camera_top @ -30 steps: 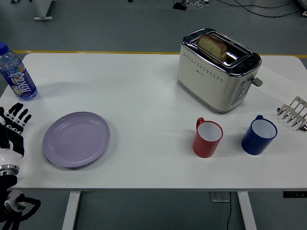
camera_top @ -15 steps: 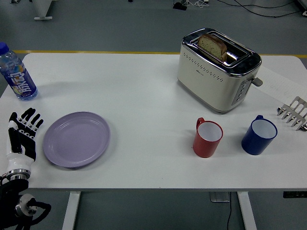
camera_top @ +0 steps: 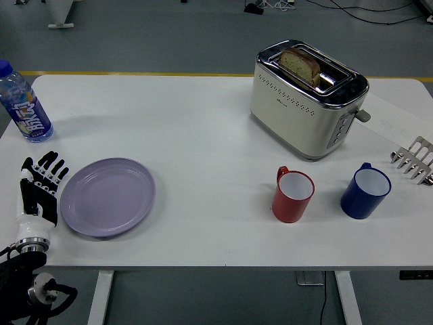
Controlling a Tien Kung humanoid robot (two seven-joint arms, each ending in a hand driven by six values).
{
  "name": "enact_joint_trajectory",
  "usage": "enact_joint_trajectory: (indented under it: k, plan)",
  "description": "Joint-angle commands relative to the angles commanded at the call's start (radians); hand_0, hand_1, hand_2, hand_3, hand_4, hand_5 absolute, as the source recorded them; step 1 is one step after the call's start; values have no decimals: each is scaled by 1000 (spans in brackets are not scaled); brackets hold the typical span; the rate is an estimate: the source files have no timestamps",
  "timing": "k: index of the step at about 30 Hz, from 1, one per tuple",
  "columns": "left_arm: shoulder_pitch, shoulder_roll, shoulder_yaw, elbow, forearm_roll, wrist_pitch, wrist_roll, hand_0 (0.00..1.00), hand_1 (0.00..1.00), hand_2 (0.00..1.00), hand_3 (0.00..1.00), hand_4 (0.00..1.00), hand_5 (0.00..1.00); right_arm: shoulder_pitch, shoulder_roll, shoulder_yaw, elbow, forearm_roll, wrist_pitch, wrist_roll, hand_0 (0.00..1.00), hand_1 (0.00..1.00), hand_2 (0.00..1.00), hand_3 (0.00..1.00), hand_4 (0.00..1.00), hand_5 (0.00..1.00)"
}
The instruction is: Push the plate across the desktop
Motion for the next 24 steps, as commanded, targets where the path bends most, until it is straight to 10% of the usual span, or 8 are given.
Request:
enact_joint_trajectory:
  k: [24]
  plan:
    - [-6,0,171,-5,-71,11,-21,767,798,800,671,497,998,-9,-2,-14,1,10,1,1,573,561,684,594,392,408]
